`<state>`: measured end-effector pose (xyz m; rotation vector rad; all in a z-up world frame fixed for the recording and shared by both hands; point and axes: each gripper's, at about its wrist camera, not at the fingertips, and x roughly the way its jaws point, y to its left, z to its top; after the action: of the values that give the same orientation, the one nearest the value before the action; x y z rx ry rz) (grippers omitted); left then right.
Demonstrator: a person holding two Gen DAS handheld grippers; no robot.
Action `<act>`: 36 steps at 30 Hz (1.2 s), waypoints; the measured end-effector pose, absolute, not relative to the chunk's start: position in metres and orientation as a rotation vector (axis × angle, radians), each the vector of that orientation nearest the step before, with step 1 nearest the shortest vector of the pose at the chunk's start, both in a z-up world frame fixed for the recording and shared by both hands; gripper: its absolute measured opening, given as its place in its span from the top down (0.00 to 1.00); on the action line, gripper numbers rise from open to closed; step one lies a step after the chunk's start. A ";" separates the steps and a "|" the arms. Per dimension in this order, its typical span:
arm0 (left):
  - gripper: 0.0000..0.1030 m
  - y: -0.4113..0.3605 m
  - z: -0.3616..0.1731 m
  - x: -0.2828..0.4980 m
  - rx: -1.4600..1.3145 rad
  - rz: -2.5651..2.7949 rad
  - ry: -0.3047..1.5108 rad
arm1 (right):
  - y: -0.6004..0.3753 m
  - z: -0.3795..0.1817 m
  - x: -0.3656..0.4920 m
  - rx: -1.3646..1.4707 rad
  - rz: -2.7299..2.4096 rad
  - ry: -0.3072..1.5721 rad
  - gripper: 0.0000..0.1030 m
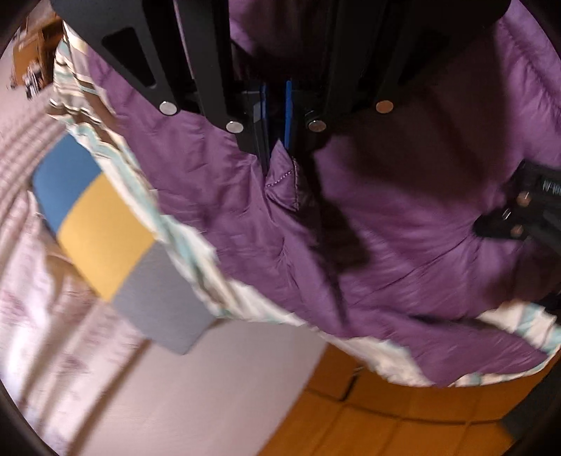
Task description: Fold large clothes
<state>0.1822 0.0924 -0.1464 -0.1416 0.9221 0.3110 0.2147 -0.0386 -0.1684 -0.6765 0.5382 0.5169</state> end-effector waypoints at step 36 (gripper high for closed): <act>0.50 0.044 -0.138 0.268 -0.103 0.219 0.848 | -0.299 -0.118 0.299 0.254 -0.094 0.754 0.66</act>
<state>0.2681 0.0436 -0.1381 -0.1028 0.8476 0.2191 0.2989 -0.2990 -0.1185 0.2538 0.7535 -0.0938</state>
